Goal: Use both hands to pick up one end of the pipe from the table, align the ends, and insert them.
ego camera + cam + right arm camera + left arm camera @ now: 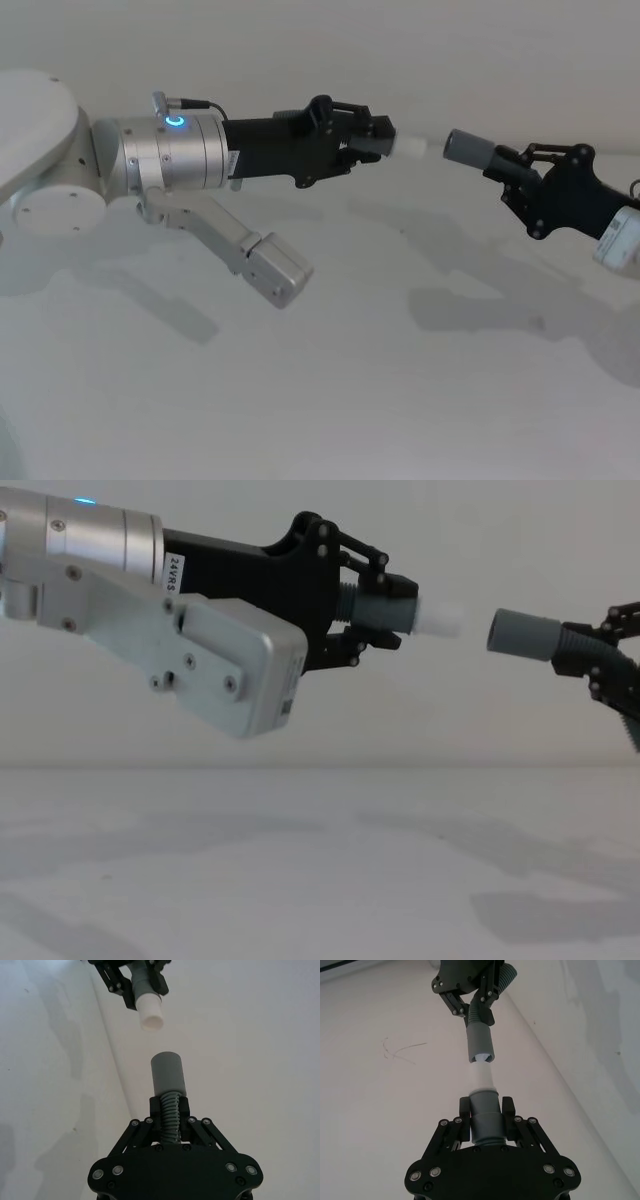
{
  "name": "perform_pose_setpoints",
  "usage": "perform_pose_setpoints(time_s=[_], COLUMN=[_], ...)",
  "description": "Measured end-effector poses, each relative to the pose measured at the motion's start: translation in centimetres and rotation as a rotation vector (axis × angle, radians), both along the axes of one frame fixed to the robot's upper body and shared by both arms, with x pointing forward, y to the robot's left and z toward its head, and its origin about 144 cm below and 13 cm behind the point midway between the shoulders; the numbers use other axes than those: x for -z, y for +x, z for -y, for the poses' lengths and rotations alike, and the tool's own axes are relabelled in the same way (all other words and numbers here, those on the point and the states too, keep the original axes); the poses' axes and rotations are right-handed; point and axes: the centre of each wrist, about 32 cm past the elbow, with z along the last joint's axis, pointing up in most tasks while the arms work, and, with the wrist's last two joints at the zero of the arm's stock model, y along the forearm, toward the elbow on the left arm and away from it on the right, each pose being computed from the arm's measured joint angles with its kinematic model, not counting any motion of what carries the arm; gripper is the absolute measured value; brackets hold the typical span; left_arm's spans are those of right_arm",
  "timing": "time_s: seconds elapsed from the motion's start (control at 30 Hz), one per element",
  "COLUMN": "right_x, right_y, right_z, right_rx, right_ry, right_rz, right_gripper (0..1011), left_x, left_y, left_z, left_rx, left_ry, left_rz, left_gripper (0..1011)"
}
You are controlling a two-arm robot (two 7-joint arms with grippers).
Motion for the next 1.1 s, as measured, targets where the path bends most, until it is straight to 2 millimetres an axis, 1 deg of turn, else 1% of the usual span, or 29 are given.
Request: perform_pose_setpoints(time_s=[0.53,1.1], right_x=[-0.7,-1.0], right_y=[-0.5,-0.7], right_z=[-0.7,-1.9], right_rx=[-0.069,-0.077], right_ry=[-0.021,-0.039], right_rz=[0.036,0.032], right_gripper=[194,194], left_x=[0.0,0.0], left_y=[0.0,0.0], left_z=[0.0,-0.1], left_rx=[-0.011,-0.016], left_ry=[-0.011,-0.013], left_rz=[-0.006,-0.007], left_gripper=[369,369])
